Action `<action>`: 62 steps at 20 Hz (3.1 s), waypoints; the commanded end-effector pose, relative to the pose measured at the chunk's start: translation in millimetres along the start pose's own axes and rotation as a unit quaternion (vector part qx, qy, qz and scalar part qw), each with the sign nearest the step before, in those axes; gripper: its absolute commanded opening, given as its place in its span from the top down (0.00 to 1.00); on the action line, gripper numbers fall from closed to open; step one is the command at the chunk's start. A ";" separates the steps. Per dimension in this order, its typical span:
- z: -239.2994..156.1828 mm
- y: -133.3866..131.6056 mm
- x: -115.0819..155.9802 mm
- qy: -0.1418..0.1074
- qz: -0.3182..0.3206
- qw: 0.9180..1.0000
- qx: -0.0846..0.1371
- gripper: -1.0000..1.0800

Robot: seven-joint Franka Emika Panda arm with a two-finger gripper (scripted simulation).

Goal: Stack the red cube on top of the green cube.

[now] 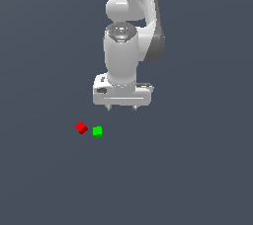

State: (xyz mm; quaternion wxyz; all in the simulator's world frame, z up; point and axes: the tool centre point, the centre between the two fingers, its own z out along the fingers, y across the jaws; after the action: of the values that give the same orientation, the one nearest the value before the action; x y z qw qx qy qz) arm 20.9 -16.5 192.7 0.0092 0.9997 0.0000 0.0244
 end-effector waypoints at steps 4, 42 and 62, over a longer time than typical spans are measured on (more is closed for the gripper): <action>0.7 1.0 -0.5 0.000 -0.002 1.000 0.000 0.04; 93.5 153.7 -22.6 -0.014 -0.273 0.962 0.014 0.04; 126.4 204.8 -6.2 -0.019 -0.362 0.932 0.017 0.04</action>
State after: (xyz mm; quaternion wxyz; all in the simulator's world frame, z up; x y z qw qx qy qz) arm 20.1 -223.4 70.1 -0.0001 0.9326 0.3608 -0.0001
